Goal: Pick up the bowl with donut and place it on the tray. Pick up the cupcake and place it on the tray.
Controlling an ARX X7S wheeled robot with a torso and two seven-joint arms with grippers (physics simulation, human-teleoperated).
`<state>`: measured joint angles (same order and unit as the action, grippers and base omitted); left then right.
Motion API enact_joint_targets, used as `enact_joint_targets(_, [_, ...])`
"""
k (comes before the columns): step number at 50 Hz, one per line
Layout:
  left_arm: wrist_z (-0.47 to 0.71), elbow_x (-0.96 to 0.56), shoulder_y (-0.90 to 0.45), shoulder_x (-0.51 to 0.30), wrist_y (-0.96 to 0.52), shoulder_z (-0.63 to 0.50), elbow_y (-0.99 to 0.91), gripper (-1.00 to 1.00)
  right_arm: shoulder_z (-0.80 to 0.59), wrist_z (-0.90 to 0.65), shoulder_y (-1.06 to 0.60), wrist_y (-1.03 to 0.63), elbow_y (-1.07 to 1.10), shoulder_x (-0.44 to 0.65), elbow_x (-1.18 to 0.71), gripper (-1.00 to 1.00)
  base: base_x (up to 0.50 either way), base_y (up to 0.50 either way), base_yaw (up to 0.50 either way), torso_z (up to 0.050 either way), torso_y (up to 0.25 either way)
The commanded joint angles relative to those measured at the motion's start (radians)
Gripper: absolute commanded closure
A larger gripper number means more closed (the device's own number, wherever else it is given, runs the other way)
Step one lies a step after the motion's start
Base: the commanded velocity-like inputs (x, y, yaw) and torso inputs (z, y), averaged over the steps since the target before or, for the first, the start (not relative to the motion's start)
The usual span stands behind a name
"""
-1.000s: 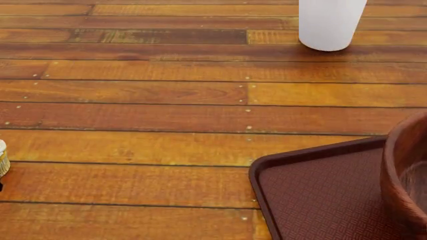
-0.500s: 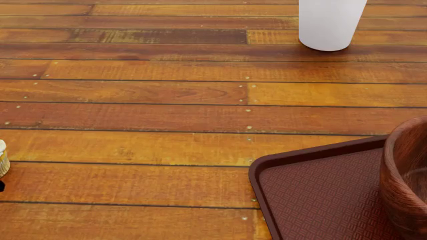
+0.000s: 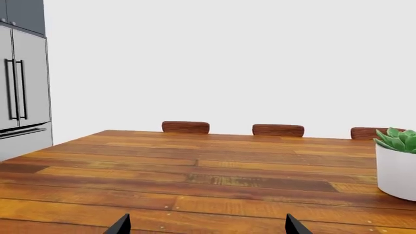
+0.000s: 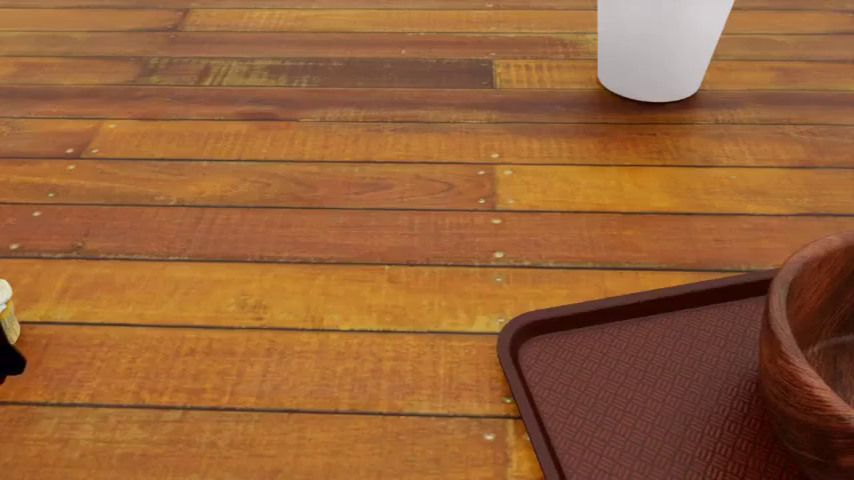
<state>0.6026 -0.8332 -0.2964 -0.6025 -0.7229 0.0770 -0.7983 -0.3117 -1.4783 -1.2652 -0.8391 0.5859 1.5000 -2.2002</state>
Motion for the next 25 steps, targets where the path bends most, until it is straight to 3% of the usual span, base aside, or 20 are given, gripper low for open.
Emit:
enact_joint_targets(1, [0.004, 0.031, -0.023, 0.019, 0.008, -0.022, 0.064, -1.00, -0.087, -0.057, -0.538, -0.342, 0.327, -0.254, 0.125, -1.00, 0.00, 0.00, 0.00, 0.000, 0.000])
enact_joint_targets(3, [0.011, 0.047, -0.021, 0.026, 0.011, -0.030, 0.077, -1.00, -0.054, -0.003, -0.538, -0.363, 0.435, -0.319, 0.178, -1.00, 0.00, 0.00, 0.00, 0.000, 0.000])
enact_joint_targets(5, [0.023, 0.061, -0.018, 0.036, 0.014, -0.035, 0.089, -1.00, 0.059, -0.081, -0.527, -0.471, 0.461, -0.477, 0.067, -1.00, 0.00, 0.00, 0.00, 0.000, 0.000])
enact_joint_targets(10, [0.051, 0.130, 0.021, 0.060, 0.032, -0.070, 0.134, -1.00, 0.259, -0.092, -0.414, -0.597, 0.461, -0.666, -0.003, -1.00, 0.00, 0.00, 0.00, 0.000, 0.000])
enact_joint_targets(20, [0.075, 0.318, 0.161, 0.064, 0.110, -0.196, 0.197, -1.00, 0.383, -0.092, -0.338, -0.676, 0.461, -0.795, -0.019, -1.00, 0.00, 0.00, 0.00, 0.000, 0.000])
enact_joint_targets(25, [0.071, 0.319, 0.209, 0.073, 0.138, -0.197, 0.205, -1.00, 0.405, -0.092, -0.331, -0.692, 0.461, -0.820, -0.024, -1.00, 0.00, 0.00, 0.00, 0.000, 0.000])
